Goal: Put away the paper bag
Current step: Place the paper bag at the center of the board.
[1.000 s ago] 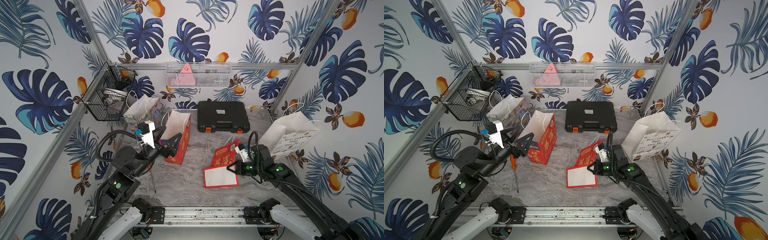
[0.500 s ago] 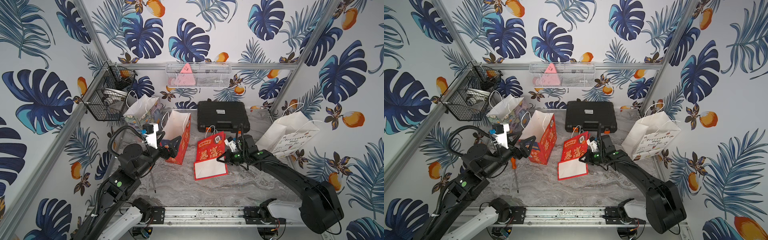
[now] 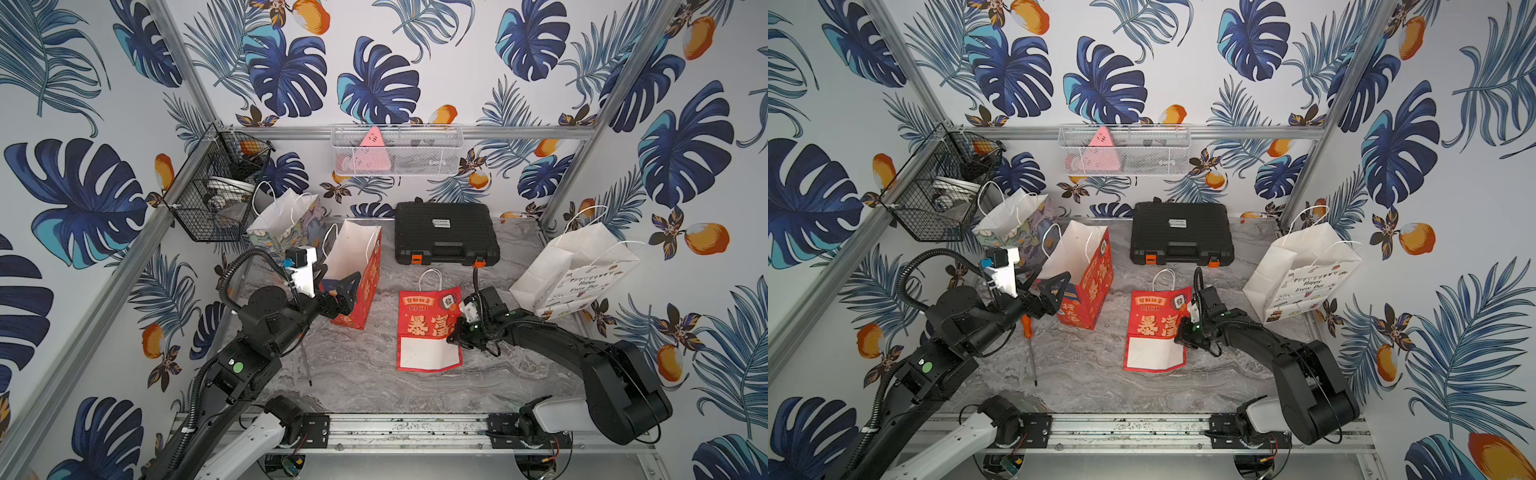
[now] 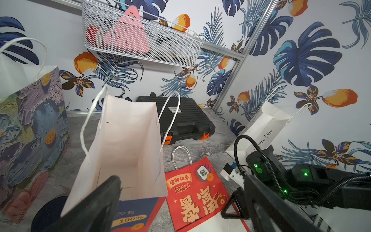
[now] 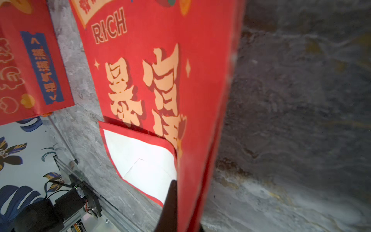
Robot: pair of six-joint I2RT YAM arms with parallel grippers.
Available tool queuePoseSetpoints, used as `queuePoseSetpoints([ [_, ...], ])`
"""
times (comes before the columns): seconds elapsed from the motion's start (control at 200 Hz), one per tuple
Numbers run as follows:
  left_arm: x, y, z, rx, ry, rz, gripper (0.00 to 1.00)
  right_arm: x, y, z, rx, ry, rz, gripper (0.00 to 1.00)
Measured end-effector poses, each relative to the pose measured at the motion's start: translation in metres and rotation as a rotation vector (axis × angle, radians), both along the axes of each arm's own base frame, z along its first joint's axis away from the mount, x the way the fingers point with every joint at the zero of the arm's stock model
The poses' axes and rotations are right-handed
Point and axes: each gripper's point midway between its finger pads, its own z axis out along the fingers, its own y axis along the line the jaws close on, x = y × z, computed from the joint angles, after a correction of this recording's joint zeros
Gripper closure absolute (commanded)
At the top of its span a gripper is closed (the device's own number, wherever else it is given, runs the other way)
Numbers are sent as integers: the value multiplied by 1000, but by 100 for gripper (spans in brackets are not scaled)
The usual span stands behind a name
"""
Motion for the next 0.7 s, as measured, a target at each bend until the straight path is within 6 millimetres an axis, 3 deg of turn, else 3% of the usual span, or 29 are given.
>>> queuePoseSetpoints([
  [0.26, 0, 3, 0, 5, 5, 14, 1, 11, -5, -12, -58, 4, -16, 88],
  [0.361, 0, 4, 0, 9, 7, 20, 1, 17, -6, -12, -78, -11, -18, 82],
  [0.471, 0, 6, -2, 15, 13, 31, 1, 25, -10, -13, -113, -33, -23, 56],
  [0.701, 0, 23, 6, 25, 7, 116, 1, 37, -25, -5, -210, -98, -46, 23],
])
